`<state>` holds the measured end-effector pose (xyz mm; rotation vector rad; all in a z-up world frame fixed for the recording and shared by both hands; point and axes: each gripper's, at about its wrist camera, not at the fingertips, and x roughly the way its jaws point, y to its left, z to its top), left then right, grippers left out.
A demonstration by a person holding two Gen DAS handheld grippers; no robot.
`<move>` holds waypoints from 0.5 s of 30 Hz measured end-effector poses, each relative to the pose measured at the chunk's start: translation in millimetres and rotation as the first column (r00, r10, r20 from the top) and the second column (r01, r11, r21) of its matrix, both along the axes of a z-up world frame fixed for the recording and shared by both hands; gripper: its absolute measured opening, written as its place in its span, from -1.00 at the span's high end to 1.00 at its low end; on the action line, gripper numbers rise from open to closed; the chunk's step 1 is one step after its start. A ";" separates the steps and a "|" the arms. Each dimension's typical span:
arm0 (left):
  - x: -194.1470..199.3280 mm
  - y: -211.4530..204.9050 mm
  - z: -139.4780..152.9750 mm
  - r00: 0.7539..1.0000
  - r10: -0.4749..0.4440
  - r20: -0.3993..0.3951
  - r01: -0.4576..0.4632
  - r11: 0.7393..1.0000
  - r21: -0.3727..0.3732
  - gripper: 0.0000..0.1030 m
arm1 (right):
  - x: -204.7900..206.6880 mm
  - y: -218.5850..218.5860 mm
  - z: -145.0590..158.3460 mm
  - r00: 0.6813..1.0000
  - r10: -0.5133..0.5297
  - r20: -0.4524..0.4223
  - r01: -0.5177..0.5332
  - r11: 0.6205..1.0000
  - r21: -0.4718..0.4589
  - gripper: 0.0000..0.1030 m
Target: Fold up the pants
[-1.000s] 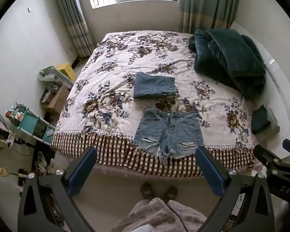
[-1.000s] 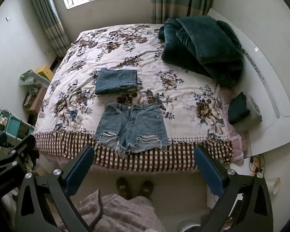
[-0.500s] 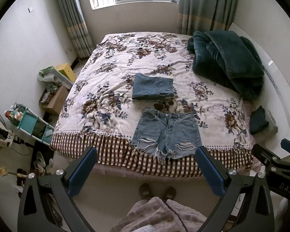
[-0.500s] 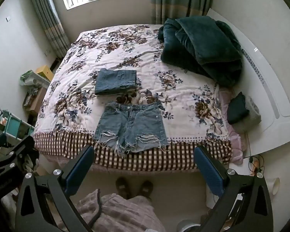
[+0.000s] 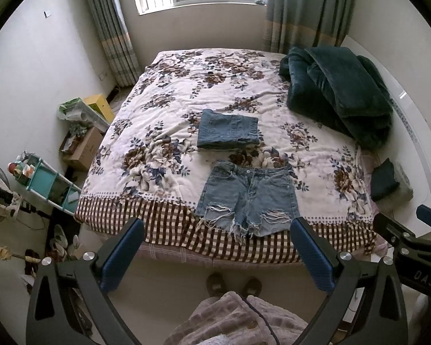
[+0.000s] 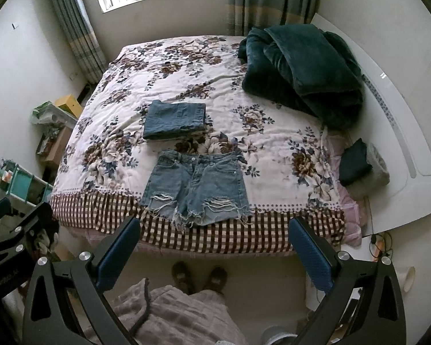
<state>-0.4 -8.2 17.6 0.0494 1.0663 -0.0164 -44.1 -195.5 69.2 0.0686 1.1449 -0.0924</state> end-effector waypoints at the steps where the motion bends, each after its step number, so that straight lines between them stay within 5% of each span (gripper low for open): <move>1: -0.1 -0.8 1.9 1.000 0.002 0.001 -0.002 1.000 0.001 -1.00 | -2.1 0.8 1.1 1.000 0.004 0.000 -0.004 1.000 -0.001 -1.00; 15: 0.6 0.8 4.2 1.000 0.002 0.006 -0.002 1.000 -0.002 -1.00 | -3.9 6.5 4.5 1.000 0.006 0.003 -0.005 1.000 -0.007 -1.00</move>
